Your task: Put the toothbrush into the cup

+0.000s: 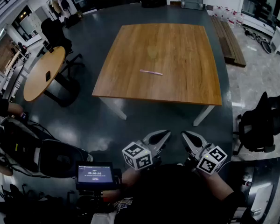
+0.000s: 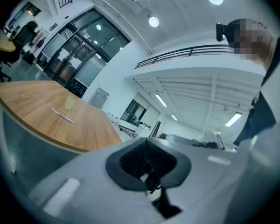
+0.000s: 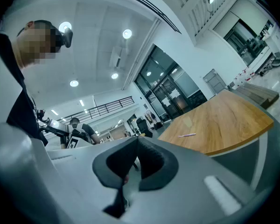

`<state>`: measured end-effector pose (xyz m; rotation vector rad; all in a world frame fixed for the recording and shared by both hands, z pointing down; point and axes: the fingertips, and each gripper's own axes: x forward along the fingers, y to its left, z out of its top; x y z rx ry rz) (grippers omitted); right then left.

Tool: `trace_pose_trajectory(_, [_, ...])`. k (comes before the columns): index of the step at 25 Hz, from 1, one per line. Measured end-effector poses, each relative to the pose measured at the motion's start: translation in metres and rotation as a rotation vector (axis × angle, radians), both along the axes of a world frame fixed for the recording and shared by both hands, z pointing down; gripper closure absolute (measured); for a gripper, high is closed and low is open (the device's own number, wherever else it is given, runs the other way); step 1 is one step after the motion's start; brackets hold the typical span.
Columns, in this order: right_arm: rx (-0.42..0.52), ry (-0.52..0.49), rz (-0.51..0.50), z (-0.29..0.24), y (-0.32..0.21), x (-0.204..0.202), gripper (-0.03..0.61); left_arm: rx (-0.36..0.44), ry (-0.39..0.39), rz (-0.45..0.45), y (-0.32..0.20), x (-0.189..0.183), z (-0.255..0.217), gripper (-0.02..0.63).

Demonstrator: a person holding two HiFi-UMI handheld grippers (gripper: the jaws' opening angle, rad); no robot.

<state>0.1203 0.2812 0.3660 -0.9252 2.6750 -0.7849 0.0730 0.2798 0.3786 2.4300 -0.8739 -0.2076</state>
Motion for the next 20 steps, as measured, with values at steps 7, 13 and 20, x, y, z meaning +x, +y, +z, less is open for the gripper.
trace_pose_trajectory(7, [0.002, 0.005, 0.006, 0.004, -0.003, 0.008, 0.574, 0.005, -0.001, 0.001, -0.003, 0.007, 0.003, 0.611])
trace_pose_trajectory(13, [0.001, 0.006, 0.006, 0.004, -0.002, 0.016, 0.574, 0.003, 0.002, -0.002, -0.002, 0.014, 0.002, 0.611])
trace_pose_trajectory(20, [0.015, -0.01, 0.003, -0.003, -0.006, 0.034, 0.574, 0.003, 0.006, -0.012, -0.007, 0.03, -0.002, 0.611])
